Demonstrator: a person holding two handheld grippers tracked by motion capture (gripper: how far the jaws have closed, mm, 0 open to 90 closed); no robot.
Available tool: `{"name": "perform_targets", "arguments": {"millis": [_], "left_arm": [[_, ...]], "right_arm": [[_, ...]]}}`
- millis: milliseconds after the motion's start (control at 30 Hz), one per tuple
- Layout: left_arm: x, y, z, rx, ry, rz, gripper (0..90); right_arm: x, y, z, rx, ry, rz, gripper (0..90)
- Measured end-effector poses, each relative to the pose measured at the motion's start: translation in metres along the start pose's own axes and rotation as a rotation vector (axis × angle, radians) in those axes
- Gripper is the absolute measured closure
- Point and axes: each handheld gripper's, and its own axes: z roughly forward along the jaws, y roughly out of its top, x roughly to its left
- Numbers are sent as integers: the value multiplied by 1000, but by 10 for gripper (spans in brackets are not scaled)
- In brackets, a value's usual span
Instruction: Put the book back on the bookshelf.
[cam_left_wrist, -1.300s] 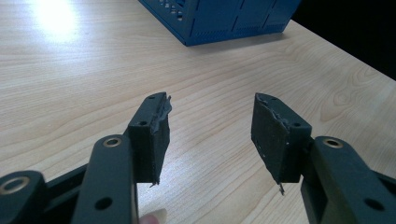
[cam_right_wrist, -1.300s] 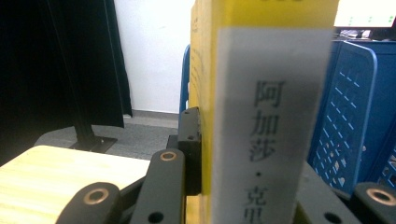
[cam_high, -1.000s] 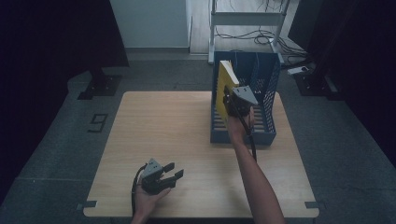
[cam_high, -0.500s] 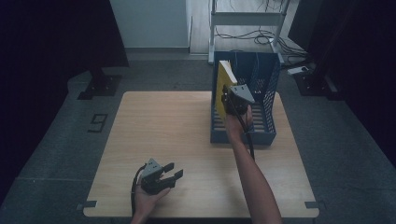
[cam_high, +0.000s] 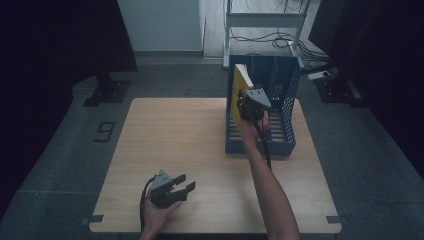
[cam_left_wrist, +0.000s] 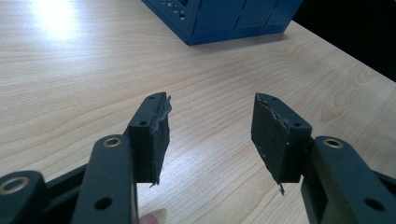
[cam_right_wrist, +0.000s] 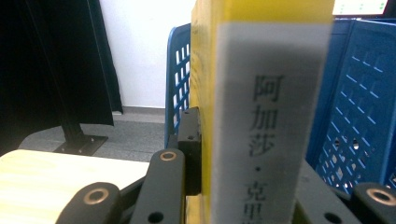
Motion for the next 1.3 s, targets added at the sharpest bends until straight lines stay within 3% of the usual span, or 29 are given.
{"name": "perform_targets", "arguments": {"millis": [533,1300], "left_arm": [[8,-2,-1,1,8,-24,465],[10,-3,-2,1,9,-28,465]], "right_arm": [[8,-7,24,16,-3,-5,746],[12,-24,37,52,-24,-18,746]]}}
